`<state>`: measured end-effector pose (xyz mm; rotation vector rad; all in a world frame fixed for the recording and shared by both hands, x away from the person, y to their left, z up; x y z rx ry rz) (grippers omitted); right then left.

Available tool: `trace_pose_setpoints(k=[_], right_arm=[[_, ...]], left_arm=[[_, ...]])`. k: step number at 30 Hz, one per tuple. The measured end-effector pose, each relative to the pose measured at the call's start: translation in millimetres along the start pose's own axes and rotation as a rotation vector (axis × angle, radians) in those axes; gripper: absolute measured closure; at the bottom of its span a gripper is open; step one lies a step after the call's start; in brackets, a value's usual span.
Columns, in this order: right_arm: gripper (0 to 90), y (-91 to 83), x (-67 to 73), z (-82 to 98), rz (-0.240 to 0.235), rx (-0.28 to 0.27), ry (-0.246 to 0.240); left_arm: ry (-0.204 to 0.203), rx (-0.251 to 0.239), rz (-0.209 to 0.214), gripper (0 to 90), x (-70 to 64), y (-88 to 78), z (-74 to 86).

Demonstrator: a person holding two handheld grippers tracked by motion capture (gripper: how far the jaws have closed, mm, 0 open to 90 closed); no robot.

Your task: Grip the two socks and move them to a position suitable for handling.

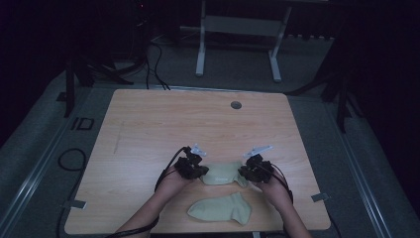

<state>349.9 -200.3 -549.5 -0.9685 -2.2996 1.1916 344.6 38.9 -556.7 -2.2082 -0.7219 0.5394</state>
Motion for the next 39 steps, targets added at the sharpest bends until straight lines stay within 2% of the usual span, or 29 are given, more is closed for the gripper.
trace_pose_setpoints(k=[4,5,10,13,21,26,30,33,36,38,39], right_arm=[[78.5,3.7,-0.2,4.9,0.003,0.017,0.002],[76.9,6.7,0.9,7.8,0.006,0.027,-0.007],[73.6,7.1,0.7,8.9,0.005,0.019,-0.008],[69.9,7.3,-0.7,9.2,0.006,0.014,-0.021],[69.4,13.6,-11.5,0.5,-0.004,0.006,-0.024],[67.9,18.9,-19.7,-9.4,-0.016,0.022,-0.028],[63.5,20.2,-17.9,-12.9,-0.029,0.038,-0.03],[59.9,19.2,-15.7,-12.5,-0.039,0.041,-0.037],[55.8,13.2,-13.2,-13.1,-0.039,0.028,-0.038],[51.6,6.7,-10.9,-14.0,-0.047,0.011,-0.038],[50.7,4.0,-8.8,-14.2,-0.052,0.01,-0.039]], left_arm=[[-0.004,0.0,0.002,87.6,1.4,-2.8,4.1],[0.005,0.01,-0.002,85.6,3.2,-6.1,11.0],[0.014,0.038,-0.017,82.6,4.9,-4.8,22.0],[-0.005,0.011,-0.013,81.7,5.8,-4.6,26.1],[-0.03,-0.005,-0.035,78.7,14.1,-3.2,22.6],[-0.043,-0.008,-0.04,77.2,16.9,-2.5,20.7],[-0.053,-0.014,-0.038,77.0,18.1,-2.4,19.7],[-0.058,-0.04,-0.016,70.8,17.0,-6.1,18.7],[-0.068,-0.057,-0.017,65.2,14.9,-12.5,16.5],[-0.065,-0.064,-0.018,59.7,12.5,-17.5,14.9],[-0.061,-0.066,-0.019,59.6,11.2,-19.6,14.4]])
Point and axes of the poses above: each handheld gripper's, and its own axes: y roughly forward along the jaws, z roughly out of its underside, x roughly to its left, the point moved 2 cm from there along y, roughly forward along the jaws, and after that the axes turned 1 degree about -x, right-handed, at the moved point
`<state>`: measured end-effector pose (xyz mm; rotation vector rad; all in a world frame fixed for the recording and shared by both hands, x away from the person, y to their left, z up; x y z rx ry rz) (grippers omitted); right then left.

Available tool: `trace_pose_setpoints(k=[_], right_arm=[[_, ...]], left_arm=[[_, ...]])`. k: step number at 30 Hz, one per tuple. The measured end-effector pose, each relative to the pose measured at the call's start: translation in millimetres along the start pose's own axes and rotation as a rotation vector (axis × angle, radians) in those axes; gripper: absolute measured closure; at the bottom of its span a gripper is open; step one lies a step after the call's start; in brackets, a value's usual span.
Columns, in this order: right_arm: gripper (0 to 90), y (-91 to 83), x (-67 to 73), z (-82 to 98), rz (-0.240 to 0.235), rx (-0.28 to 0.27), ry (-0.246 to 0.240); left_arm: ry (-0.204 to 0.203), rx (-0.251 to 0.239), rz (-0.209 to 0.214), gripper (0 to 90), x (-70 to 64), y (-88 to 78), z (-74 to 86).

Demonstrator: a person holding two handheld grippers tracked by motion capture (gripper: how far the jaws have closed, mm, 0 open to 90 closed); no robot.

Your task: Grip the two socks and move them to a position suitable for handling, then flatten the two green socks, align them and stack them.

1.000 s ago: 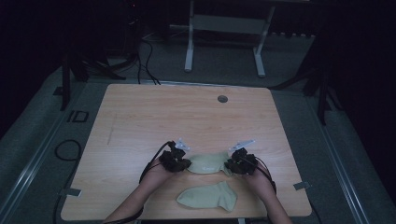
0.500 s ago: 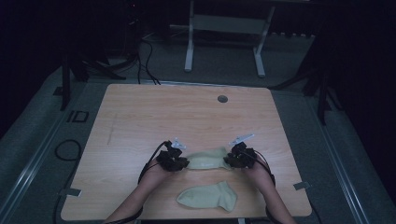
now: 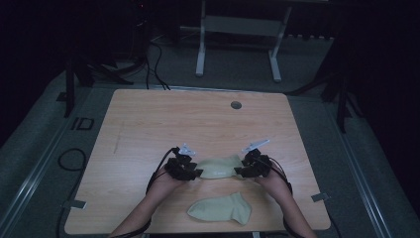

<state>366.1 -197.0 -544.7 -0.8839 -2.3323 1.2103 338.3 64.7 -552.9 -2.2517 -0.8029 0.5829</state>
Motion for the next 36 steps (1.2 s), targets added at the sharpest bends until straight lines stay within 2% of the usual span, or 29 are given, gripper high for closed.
trace_pose_setpoints(k=[2,3,7,9,11,15,18,20,24,31,36], right_arm=[[48.7,-2.0,2.0,0.1,-0.007,0.006,-0.011],[42.6,-5.0,6.5,0.5,-0.014,0.011,-0.019],[35.2,-14.0,14.1,1.2,-0.015,-0.007,-0.018],[37.8,-21.3,16.9,2.4,-0.024,-0.032,-0.016],[37.1,-27.6,18.4,4.8,-0.042,-0.024,-0.002],[37.6,-43.6,27.7,13.5,-0.04,-0.045,-0.033],[37.4,-54.4,33.7,22.2,-0.034,-0.063,-0.033],[36.1,-61.0,37.3,29.0,-0.029,-0.071,-0.027],[42.3,-69.2,41.9,43.8,-0.032,-0.069,-0.019],[48.3,-69.5,50.6,68.8,-0.07,-0.063,0.01],[50.7,-62.2,57.7,80.3,-0.068,-0.046,0.013]], left_arm=[[0.005,0.007,-0.009,55.5,-2.2,-3.0,-0.5],[0.008,0.011,-0.006,55.5,-3.0,-4.7,-0.3],[0.015,0.007,-0.004,52.5,-8.7,-12.7,-0.2],[0.022,0.003,-0.001,49.8,-12.1,-19.9,0.7],[0.018,-0.003,-0.001,49.5,-15.8,-27.4,2.8],[0.033,-0.018,0.015,47.0,-26.8,-42.4,9.9],[0.041,-0.008,0.017,44.8,-34.9,-49.8,18.8],[0.045,0.02,0.021,44.3,-38.8,-53.0,26.4],[0.016,0.035,0.019,43.1,-43.3,-56.2,43.8],[-0.022,0.056,0.026,43.1,-48.4,-55.9,67.7],[-0.029,0.062,0.039,43.3,-56.4,-49.5,78.7]])
Point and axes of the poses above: each handheld gripper's, and its own axes: y roughly forward along the jaws, z roughly out of its underside, x roughly to its left, the point moved 2 cm from there along y, roughly forward along the jaws, and after that the axes turned 1 degree about -x, right-handed, at the moved point
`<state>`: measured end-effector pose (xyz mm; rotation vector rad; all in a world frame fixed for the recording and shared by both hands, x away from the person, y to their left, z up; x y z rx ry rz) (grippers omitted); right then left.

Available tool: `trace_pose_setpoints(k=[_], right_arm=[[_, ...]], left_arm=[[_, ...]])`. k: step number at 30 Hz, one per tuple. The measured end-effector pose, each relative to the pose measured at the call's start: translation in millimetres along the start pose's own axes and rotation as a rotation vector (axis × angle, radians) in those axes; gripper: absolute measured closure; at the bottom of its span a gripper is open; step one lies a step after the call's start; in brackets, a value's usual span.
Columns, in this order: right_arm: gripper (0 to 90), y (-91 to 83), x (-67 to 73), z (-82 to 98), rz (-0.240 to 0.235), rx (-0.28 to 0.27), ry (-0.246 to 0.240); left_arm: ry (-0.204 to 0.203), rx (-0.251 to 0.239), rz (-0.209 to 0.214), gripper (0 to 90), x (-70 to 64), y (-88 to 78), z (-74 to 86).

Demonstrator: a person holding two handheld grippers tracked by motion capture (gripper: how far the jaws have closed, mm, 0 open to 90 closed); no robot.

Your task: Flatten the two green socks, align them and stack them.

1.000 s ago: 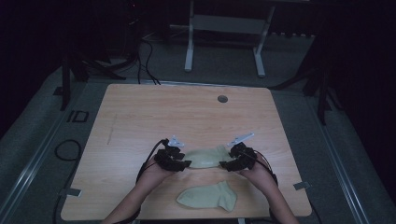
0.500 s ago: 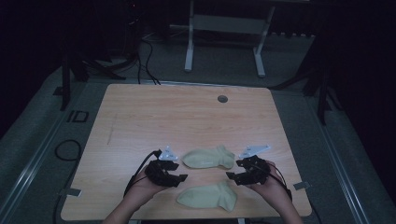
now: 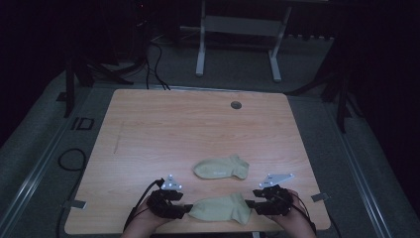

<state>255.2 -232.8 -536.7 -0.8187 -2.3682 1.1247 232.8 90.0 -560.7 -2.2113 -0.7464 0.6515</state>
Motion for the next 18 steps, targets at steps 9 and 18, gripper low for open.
trace_pose_setpoints(k=[9,18], right_arm=[[53.3,23.7,11.3,11.6,0.026,0.075,-0.041],[76.1,23.8,13.3,12.4,0.051,0.085,-0.067]], left_arm=[[0.029,0.029,-0.018,51.1,-6.7,12.9,5.1],[0.069,0.022,0.002,72.3,-13.5,18.4,4.3]])
Point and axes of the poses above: each handheld gripper's, and its own axes: y roughly forward along the jaws, z roughly out of its underside, x roughly to its left, the point moved 2 cm from there along y, roughly forward along the jaws, and after that the axes turned 1 degree about -x, right-handed, at the moved point
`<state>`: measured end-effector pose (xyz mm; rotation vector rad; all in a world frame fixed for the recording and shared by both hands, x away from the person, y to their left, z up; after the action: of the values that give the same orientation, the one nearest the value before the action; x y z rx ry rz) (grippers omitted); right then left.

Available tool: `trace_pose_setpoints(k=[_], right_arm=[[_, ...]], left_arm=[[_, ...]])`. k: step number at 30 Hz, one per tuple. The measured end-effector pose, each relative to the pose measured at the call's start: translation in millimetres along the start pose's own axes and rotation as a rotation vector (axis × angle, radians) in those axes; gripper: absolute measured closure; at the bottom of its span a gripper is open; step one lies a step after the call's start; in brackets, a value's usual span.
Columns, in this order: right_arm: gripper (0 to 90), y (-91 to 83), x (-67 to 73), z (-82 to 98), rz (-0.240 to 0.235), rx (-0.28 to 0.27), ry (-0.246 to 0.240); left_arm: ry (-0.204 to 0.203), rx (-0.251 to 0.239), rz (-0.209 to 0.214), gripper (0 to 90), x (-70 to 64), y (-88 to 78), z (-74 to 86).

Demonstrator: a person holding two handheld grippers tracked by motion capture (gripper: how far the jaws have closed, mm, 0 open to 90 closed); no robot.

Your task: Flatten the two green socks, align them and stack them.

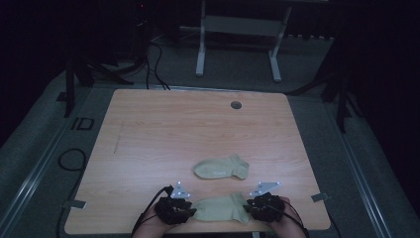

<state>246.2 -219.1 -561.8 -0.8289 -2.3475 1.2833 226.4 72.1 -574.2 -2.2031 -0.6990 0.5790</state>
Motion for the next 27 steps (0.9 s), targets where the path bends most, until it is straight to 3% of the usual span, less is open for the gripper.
trace_pose_setpoints(k=[3,5,12,16,27], right_arm=[[82.2,0.2,2.4,0.2,-0.009,0.0,-0.007],[83.7,0.2,3.0,-0.2,-0.013,0.003,-0.008],[84.4,-13.3,2.8,-5.5,-0.026,-0.033,0.008],[84.4,-24.5,-0.7,-13.0,-0.016,-0.068,0.019],[84.4,-48.1,-19.6,-41.9,0.021,-0.129,0.014]], left_arm=[[0.017,0.001,-0.002,85.8,-2.7,1.9,0.1],[0.034,0.008,-0.019,87.2,-3.5,1.0,-1.1],[-0.012,-0.038,-0.001,87.7,2.3,-9.7,-6.5],[-0.012,-0.057,0.003,87.7,3.8,-16.6,-12.4],[-0.009,-0.099,-0.021,87.8,13.9,-33.2,-47.8]])
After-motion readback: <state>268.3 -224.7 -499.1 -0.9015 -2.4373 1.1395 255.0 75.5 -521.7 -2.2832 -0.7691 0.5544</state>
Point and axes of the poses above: each handheld gripper's, and its own axes: y roughly forward along the jaws, z roughly out of its underside, x roughly to its left, the point moved 2 cm from there along y, roughly forward along the jaws, and after that the axes turned 1 degree about -x, right-handed, at the moved point
